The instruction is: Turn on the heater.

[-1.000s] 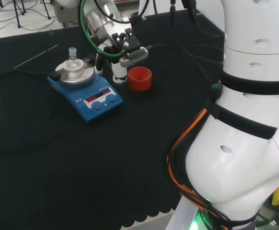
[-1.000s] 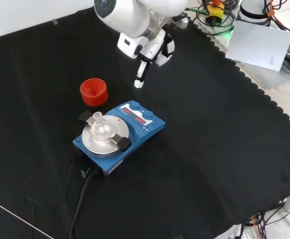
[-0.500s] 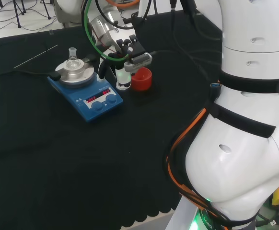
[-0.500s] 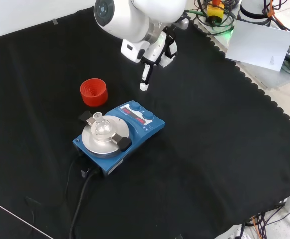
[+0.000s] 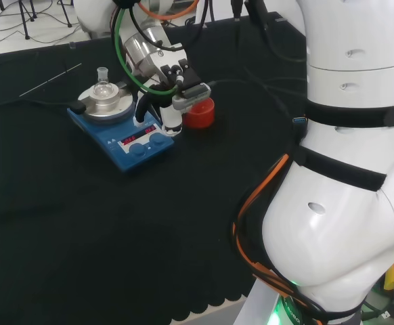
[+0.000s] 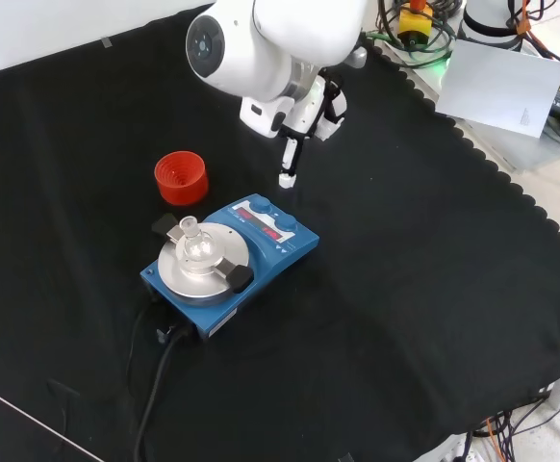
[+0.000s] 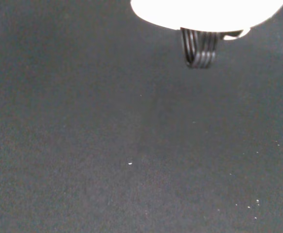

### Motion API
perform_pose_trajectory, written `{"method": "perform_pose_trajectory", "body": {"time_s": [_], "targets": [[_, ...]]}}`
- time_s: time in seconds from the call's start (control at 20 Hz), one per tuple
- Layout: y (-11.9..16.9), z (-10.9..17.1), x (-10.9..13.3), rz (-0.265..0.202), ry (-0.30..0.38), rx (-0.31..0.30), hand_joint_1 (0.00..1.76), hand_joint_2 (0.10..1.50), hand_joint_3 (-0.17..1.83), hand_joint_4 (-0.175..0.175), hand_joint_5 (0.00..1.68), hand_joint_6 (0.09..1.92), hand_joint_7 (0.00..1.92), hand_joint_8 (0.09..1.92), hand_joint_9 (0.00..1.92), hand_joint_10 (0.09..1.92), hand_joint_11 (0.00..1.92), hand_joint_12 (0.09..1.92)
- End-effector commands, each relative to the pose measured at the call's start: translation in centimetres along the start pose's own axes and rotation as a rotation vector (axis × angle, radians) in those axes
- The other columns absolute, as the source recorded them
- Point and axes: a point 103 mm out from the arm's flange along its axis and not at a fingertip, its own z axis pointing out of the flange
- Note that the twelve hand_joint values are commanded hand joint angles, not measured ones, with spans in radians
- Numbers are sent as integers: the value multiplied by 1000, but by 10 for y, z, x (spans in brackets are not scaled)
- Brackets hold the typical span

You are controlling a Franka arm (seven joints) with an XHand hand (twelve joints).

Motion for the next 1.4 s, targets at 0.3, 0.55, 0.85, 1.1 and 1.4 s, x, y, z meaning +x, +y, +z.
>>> {"method": "perform_pose_trajectory", "body": {"time_s": [0.3, 0.55, 0.85, 1.1, 1.4], "targets": [[18, 2, 12, -24, -15, 42, 1511, 541, 1255, 21, 236, 87, 1669, 1625, 1899, 1398, 1854, 1384], [26, 3, 15, -32, -18, 54, 1511, 538, 1262, 22, 236, 87, 1671, 1626, 1900, 1399, 1854, 1385], [33, 7, 17, -39, -20, 72, 1512, 535, 1270, 22, 239, 87, 1673, 1626, 1901, 1399, 1854, 1386], [36, 11, 17, -37, -21, 86, 1513, 533, 1274, 22, 243, 87, 1674, 1627, 1902, 1399, 1854, 1386], [37, 12, 16, -32, -21, 89, 1514, 531, 1279, 21, 247, 87, 1674, 1627, 1902, 1399, 1853, 1386]]}}
